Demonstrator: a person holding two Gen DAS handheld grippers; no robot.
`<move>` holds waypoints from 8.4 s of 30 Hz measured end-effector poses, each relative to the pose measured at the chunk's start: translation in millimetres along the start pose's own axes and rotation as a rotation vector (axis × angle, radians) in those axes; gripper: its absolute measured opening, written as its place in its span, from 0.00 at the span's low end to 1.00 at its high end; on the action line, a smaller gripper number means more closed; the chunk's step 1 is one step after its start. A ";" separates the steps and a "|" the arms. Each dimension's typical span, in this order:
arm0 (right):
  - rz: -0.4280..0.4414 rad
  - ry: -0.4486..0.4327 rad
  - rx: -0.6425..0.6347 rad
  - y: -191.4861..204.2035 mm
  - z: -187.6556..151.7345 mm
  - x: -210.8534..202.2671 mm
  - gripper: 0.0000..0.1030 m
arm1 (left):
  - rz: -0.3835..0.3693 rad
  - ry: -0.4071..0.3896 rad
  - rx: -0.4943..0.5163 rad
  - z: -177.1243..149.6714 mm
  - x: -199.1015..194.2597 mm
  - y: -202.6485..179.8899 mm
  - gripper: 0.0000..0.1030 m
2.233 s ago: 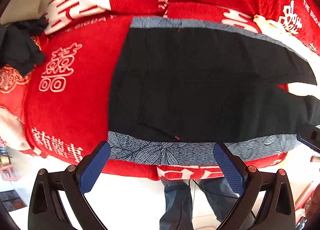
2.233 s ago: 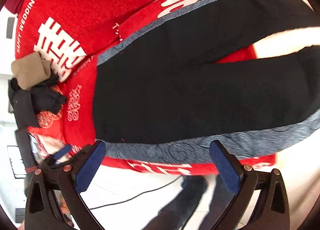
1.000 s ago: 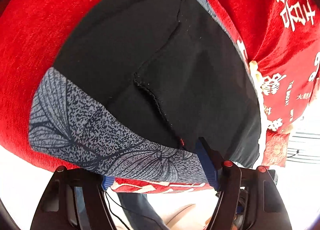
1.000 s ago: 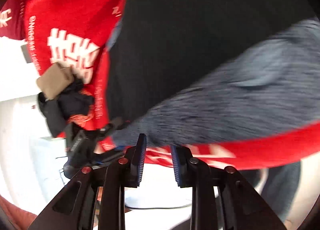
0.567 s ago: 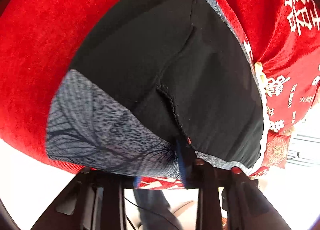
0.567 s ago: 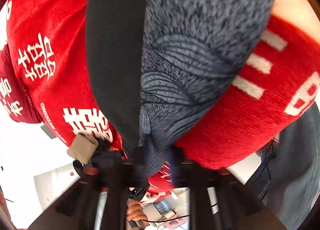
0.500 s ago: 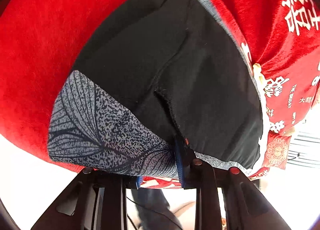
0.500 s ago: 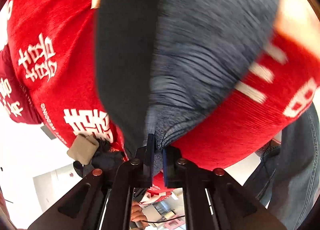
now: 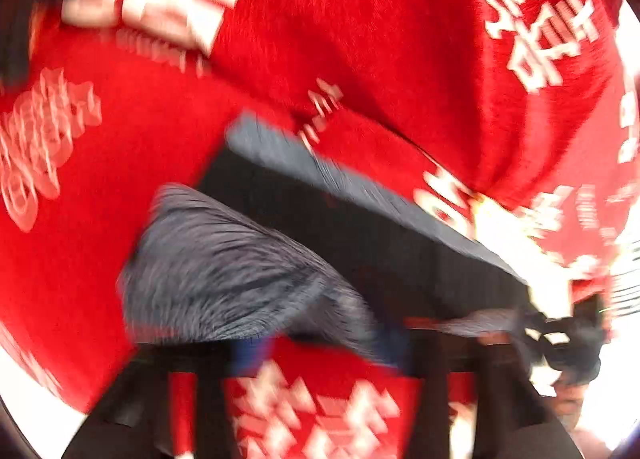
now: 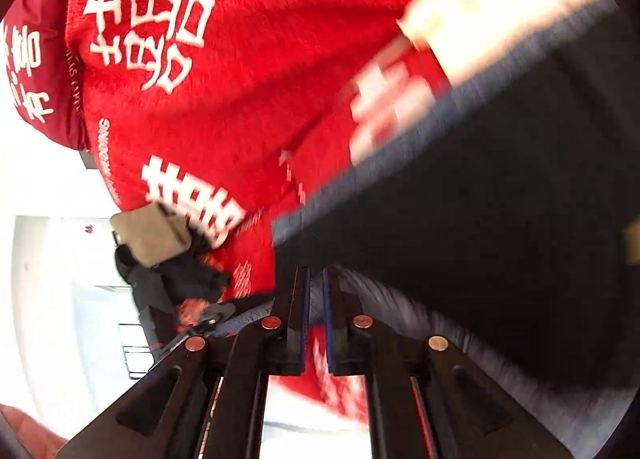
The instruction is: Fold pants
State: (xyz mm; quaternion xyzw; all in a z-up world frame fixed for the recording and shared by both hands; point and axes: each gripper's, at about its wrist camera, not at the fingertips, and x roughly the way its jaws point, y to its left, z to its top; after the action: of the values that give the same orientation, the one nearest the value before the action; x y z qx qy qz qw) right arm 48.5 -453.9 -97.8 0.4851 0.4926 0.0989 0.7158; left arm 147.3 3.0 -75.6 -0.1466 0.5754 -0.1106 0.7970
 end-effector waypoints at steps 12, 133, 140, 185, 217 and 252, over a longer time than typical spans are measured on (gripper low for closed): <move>-0.055 0.117 -0.111 27.5 47.2 28.5 0.54 | 0.238 -0.020 -0.007 51.3 100.5 -13.9 0.86; -0.400 -0.228 0.490 -278.4 147.9 -277.7 0.20 | 0.409 0.230 0.483 -109.0 194.3 -372.1 1.00; -0.506 -0.229 0.063 -183.7 139.5 -253.0 0.24 | 0.328 0.150 0.469 -88.4 184.0 -388.7 1.00; 0.048 0.138 0.228 -76.1 -55.7 76.6 0.45 | 0.421 0.116 0.199 4.1 118.3 -3.2 1.00; -0.649 0.041 -0.270 -53.8 -11.5 8.4 0.08 | 0.227 0.140 0.503 -106.3 130.6 -162.2 1.00; -0.553 0.068 -0.265 -33.5 99.0 34.4 0.39 | 0.536 -0.028 0.288 18.7 121.3 -128.2 1.00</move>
State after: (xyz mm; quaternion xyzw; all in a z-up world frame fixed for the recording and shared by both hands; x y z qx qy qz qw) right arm 133.6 -508.8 -140.9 0.2314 0.6124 -0.0202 0.7557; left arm 202.1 -156.4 -131.1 0.1235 0.5609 0.0251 0.8182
